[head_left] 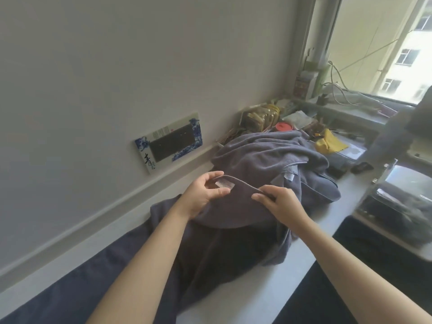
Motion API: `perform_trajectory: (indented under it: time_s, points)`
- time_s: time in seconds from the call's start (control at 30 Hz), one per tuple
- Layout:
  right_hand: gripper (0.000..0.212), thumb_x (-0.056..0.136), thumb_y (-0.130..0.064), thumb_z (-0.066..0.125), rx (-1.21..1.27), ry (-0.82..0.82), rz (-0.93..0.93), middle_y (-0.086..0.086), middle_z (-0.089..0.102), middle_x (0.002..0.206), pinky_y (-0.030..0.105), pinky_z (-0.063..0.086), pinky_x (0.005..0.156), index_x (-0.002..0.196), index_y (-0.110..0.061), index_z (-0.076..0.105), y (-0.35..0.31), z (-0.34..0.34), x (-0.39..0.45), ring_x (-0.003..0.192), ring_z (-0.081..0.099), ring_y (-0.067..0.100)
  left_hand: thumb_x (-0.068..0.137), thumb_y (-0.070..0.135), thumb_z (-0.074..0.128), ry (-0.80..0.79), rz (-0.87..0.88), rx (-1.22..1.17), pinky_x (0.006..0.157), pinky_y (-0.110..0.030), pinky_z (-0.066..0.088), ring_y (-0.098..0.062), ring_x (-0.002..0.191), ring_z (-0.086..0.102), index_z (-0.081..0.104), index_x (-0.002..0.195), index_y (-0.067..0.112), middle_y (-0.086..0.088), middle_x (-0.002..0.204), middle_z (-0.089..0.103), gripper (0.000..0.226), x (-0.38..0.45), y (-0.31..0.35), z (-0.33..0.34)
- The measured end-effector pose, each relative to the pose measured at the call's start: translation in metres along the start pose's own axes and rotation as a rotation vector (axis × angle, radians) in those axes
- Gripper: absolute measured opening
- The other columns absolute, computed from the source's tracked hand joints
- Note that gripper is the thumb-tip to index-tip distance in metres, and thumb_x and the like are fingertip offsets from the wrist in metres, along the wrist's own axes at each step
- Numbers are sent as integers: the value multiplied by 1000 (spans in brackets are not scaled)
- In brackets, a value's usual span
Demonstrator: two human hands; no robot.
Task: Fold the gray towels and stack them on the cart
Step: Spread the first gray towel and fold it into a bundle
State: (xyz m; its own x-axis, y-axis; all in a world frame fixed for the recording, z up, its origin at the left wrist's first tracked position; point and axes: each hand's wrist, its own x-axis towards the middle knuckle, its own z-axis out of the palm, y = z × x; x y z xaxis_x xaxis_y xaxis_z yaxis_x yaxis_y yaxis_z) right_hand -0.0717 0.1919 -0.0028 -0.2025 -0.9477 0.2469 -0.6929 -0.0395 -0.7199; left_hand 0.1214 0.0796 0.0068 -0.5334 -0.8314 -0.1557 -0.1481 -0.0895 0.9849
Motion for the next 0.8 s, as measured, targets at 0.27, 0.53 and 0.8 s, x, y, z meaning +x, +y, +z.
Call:
perform_trajectory:
  time_s: [0.27, 0.53, 0.8]
  points:
    - [32, 80, -47, 65, 6, -439, 258, 0, 73, 86, 31, 54, 79, 90, -17, 70, -10, -74, 18, 79, 69, 12, 82, 15, 72, 294, 233, 220, 83, -34, 53, -13, 71, 63, 70, 77, 18, 2, 75, 69, 6, 41, 77, 3]
    - [64, 68, -55, 72, 412, -531, 311, 16, 70, 99, 29, 55, 75, 105, -4, 65, 0, -187, 65, 88, 67, 25, 81, 26, 72, 642, 353, 97, 82, -41, 56, -22, 82, 68, 66, 72, 21, -2, 82, 70, 12, 140, 159, 17]
    - [22, 90, -27, 60, -77, 272, 402, 9, 64, 75, 28, 35, 63, 81, -9, 68, 82, -219, 136, 72, 55, 22, 85, 24, 68, 627, 241, 32, 85, -36, 52, -19, 84, 61, 66, 81, 13, -7, 89, 69, 11, 240, 155, 104]
